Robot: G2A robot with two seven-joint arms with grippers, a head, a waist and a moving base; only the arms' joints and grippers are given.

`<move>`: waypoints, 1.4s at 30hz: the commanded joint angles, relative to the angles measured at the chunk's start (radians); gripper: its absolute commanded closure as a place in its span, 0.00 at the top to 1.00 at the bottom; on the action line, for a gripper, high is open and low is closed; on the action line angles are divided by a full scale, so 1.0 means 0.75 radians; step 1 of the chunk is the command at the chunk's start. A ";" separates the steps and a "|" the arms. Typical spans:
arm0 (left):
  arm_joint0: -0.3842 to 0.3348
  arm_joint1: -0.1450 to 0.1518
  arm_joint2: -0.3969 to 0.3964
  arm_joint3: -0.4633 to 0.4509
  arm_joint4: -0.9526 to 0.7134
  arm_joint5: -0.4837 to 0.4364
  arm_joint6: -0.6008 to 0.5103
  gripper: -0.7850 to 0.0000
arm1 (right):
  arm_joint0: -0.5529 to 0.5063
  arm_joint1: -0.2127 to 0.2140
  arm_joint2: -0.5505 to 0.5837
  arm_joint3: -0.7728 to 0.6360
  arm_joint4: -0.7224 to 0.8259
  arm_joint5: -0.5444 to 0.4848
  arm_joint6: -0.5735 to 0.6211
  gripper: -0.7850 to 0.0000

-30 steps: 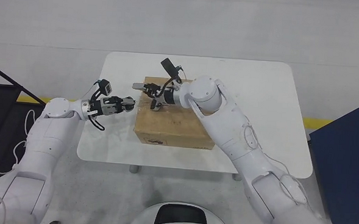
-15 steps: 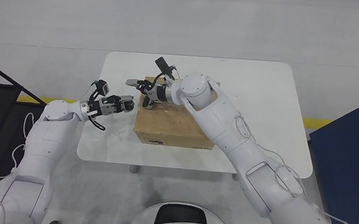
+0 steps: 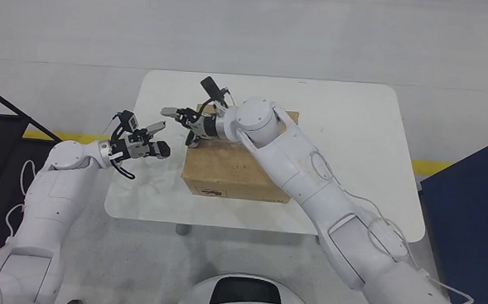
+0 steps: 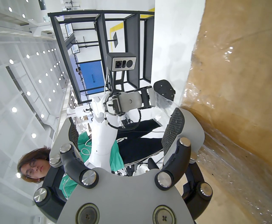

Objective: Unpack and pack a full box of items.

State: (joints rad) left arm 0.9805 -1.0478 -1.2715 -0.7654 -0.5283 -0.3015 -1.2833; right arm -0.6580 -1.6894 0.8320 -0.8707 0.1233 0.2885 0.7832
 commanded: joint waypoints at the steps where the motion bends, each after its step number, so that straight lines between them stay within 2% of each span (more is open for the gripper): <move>1: 0.001 0.000 0.000 -0.006 0.001 0.005 0.001 1.00 | 0.003 0.003 0.012 0.004 0.000 -0.009 -0.005 1.00; 3: 0.000 0.001 0.001 -0.011 0.003 0.009 0.004 1.00 | -0.001 0.013 0.031 0.000 -0.006 -0.011 0.011 1.00; 5: -0.001 0.001 0.002 -0.012 0.008 0.021 0.016 1.00 | -0.009 0.030 0.060 -0.011 0.049 -0.018 0.210 1.00; 9: -0.001 0.001 0.002 -0.012 0.008 0.021 0.016 1.00 | -0.049 0.091 0.165 -0.093 0.004 -0.036 0.349 1.00; 15: -0.001 0.001 0.002 -0.012 0.008 0.021 0.016 1.00 | -0.218 0.188 0.330 -0.380 -0.161 0.063 0.387 1.00; 21: -0.001 0.001 0.002 -0.012 0.008 0.021 0.016 1.00 | -0.387 0.256 0.492 -0.632 -0.238 0.156 0.395 1.00; 28: -0.001 0.001 0.002 -0.012 0.008 0.021 0.016 1.00 | -0.568 0.326 0.761 -0.815 -0.239 0.195 0.389 1.00; 32: -0.001 0.001 0.002 -0.012 0.008 0.021 0.016 1.00 | -0.620 0.351 0.859 -0.829 -0.223 0.213 0.374 1.00; 36: -0.001 0.001 0.002 -0.012 0.008 0.021 0.016 1.00 | -0.604 0.361 0.833 -0.777 -0.239 0.220 0.376 1.00; 42: -0.001 0.001 0.002 -0.012 0.008 0.021 0.016 1.00 | -0.525 0.353 0.683 -0.690 -0.278 0.241 0.327 1.00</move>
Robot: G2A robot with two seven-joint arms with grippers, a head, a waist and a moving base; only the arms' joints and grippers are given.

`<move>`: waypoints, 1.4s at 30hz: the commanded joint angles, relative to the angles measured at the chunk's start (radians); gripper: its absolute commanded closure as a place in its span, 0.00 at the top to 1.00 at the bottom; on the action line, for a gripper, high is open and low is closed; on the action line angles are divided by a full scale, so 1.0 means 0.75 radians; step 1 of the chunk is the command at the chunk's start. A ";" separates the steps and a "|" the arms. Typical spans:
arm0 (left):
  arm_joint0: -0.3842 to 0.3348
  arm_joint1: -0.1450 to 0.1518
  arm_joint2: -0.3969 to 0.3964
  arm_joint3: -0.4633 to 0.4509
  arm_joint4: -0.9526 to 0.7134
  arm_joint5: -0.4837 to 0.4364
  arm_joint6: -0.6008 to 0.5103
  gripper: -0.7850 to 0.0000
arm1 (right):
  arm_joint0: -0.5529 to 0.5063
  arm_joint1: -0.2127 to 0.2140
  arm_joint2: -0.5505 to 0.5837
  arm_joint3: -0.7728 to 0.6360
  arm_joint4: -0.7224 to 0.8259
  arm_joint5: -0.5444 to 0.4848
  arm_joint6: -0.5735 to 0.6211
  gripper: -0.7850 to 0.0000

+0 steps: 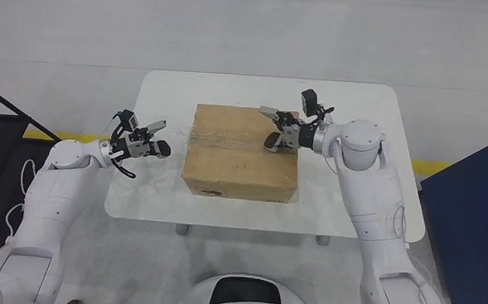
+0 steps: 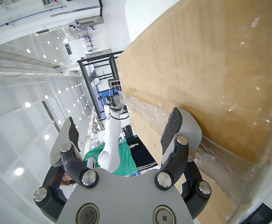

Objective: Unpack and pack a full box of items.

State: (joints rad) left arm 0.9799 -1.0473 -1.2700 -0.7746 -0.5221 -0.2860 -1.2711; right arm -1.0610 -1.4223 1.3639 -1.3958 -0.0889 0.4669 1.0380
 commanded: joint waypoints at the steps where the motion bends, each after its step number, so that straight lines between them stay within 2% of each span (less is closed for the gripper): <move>1: 0.000 0.000 0.000 0.000 0.000 0.000 0.000 1.00 | 0.026 -0.006 -0.045 0.025 0.011 0.003 -0.028 1.00; 14: 0.000 0.000 0.000 0.000 0.000 0.000 0.000 1.00 | 0.243 -0.066 -0.388 0.181 0.030 0.042 -0.142 1.00; 22: 0.000 0.000 0.000 0.000 0.000 0.000 0.000 1.00 | 0.390 -0.137 -0.582 0.353 0.098 0.062 -0.284 1.00; 29: 0.000 0.000 0.000 0.000 0.000 0.000 0.000 1.00 | 0.507 -0.211 -0.699 0.518 0.228 0.010 -0.354 1.00; 32: 0.000 0.000 0.000 0.000 0.000 0.000 0.000 1.00 | 0.530 -0.240 -0.731 0.553 0.291 -0.047 -0.387 1.00; 36: 0.000 0.000 0.000 0.000 0.000 0.000 0.000 1.00 | 0.536 -0.266 -0.725 0.563 0.420 -0.213 -0.367 1.00; 39: 0.000 0.000 0.000 0.000 0.000 0.000 0.000 1.00 | 0.523 -0.253 -0.656 0.522 0.475 -0.336 -0.342 1.00; 42: 0.000 0.000 0.000 0.000 0.000 0.000 0.000 1.00 | 0.469 -0.210 -0.540 0.432 0.445 -0.427 -0.333 1.00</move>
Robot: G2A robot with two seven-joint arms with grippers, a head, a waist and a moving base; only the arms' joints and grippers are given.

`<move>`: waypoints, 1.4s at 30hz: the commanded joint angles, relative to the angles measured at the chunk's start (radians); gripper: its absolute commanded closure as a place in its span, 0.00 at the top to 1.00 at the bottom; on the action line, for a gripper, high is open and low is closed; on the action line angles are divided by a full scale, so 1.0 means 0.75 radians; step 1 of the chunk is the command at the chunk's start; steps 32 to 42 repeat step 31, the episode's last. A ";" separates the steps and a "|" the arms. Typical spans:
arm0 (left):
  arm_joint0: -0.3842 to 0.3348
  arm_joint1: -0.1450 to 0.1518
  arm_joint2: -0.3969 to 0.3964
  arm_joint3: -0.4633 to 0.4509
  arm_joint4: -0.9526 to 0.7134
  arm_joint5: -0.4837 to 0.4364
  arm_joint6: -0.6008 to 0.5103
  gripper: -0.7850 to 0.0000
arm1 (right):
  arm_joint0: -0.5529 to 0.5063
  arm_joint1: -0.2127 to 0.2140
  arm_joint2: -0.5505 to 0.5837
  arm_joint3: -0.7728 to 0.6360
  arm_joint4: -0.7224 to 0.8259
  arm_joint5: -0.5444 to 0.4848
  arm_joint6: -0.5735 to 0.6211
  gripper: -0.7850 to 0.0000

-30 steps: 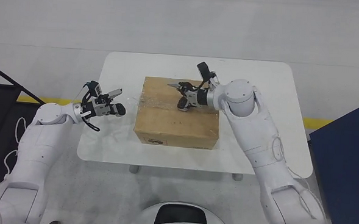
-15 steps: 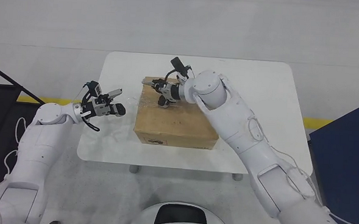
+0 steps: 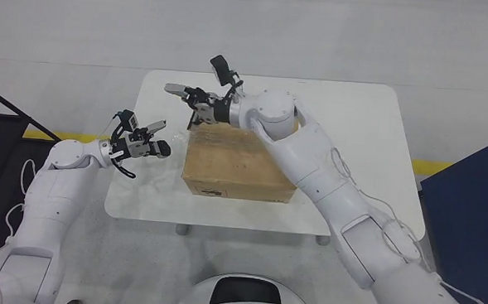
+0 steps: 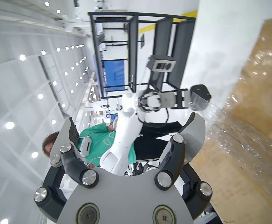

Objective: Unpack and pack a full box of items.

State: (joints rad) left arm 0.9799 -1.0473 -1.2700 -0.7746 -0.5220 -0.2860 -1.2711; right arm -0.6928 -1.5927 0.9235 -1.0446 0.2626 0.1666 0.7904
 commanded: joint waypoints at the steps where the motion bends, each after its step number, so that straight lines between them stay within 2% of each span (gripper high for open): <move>1: 0.000 0.000 0.000 0.000 0.000 0.000 0.000 1.00 | -0.053 0.036 0.098 -0.083 -0.044 -0.044 -0.007 1.00; 6: 0.000 0.000 0.000 0.000 0.000 0.000 0.000 1.00 | -0.320 0.138 0.432 -0.431 -0.177 -0.004 -0.111 1.00; 10: 0.000 0.000 0.000 0.000 0.000 0.000 0.000 1.00 | -0.557 0.194 0.704 -0.706 -0.228 0.053 -0.173 1.00; 13: 0.000 0.000 0.000 0.000 0.000 0.000 0.000 1.00 | -0.659 0.212 0.846 -0.788 -0.177 0.062 -0.218 1.00; 16: 0.000 0.000 0.000 0.000 0.000 0.000 0.000 1.00 | -0.723 0.223 0.938 -0.783 -0.095 0.023 -0.223 1.00; 20: 0.000 0.000 0.000 0.000 0.000 0.000 0.000 1.00 | -0.793 0.235 1.012 -0.753 -0.051 -0.041 -0.232 1.00; 23: 0.000 0.000 0.000 0.000 0.000 0.000 0.000 1.00 | -0.820 0.249 1.077 -0.707 -0.009 -0.107 -0.161 1.00; 42: 0.000 0.000 0.000 0.000 0.000 0.000 0.000 1.00 | -0.820 0.249 1.077 -0.707 -0.009 -0.107 -0.161 1.00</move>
